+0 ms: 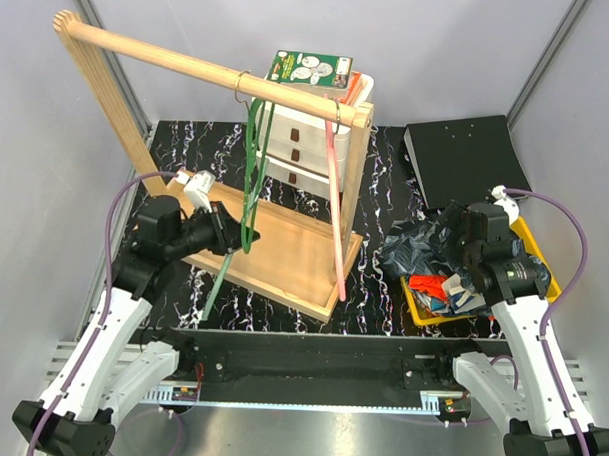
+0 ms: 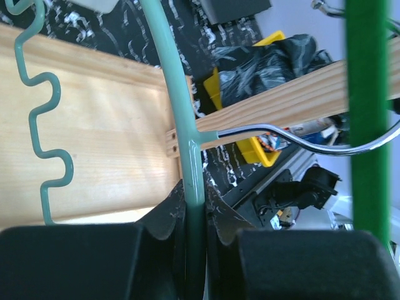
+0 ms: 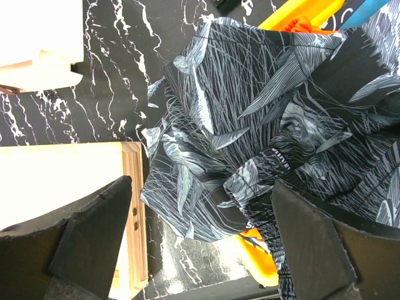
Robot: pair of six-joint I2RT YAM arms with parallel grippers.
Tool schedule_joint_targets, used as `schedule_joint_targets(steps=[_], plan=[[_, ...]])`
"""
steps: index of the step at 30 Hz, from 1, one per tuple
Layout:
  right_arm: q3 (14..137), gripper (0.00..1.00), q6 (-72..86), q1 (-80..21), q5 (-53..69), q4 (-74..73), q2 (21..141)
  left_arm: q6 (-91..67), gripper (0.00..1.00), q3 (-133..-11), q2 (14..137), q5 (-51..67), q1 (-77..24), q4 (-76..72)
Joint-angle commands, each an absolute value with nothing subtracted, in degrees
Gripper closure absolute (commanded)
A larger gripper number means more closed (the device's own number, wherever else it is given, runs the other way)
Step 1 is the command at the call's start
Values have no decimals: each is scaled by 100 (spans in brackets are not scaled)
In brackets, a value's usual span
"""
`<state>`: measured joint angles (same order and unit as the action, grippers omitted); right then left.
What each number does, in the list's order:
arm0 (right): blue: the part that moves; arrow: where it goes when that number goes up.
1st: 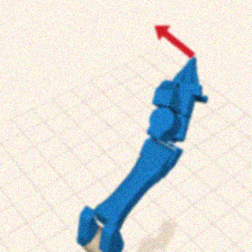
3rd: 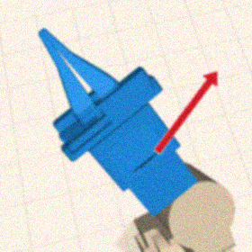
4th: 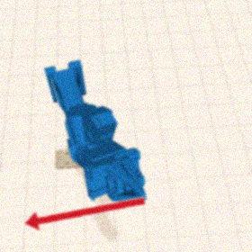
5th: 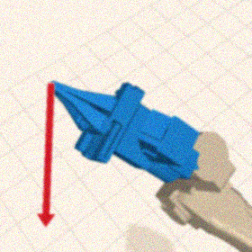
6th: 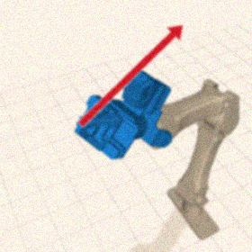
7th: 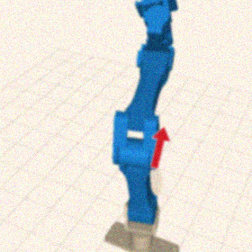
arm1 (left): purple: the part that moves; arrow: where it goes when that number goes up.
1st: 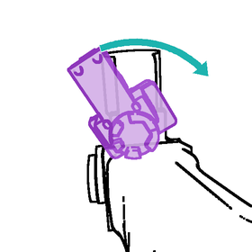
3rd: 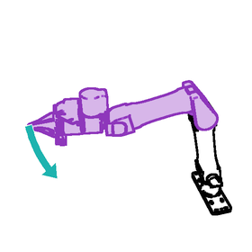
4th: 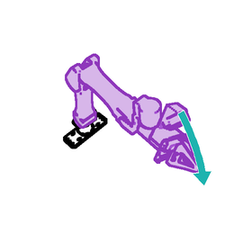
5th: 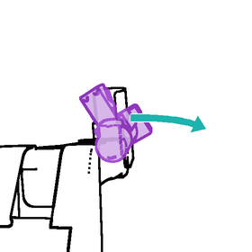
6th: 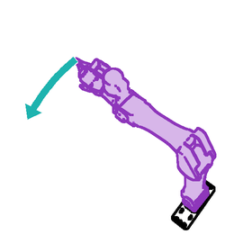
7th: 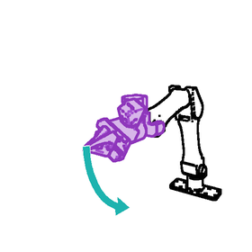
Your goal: Remove the shorts from the hanger
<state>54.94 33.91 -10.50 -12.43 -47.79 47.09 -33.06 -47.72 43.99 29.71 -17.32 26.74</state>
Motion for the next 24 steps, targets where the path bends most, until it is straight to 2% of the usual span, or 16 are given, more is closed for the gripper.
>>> schedule_joint_targets(steps=[1, 7, 11, 16, 21, 24], plan=[[5476, 0, 3243, -1081, -1151, -4711, 4597, -3401, 100, -5115, 4342, 3603, -1521, 1741], [5484, 0, 3199, -1081, -1143, -4755, 4562, -3840, 100, -5080, 4508, 4455, -906, 1222], [5511, 0, 3182, -1081, -1125, -4772, 4535, -4681, 100, -4791, 4535, 5254, -423, 119], [5502, 0, 3190, -1081, -1099, -4790, 4526, -5097, 100, -4755, 4640, 5528, -229, -351], [5449, 0, 3208, -1081, -1072, -4808, 4474, -4949, 100, -5167, 4588, 5336, 78, 349], [5475, 0, 3199, -1081, -1046, -4825, 4465, -4308, 100, -5860, 4500, 4564, 202, 1404]])
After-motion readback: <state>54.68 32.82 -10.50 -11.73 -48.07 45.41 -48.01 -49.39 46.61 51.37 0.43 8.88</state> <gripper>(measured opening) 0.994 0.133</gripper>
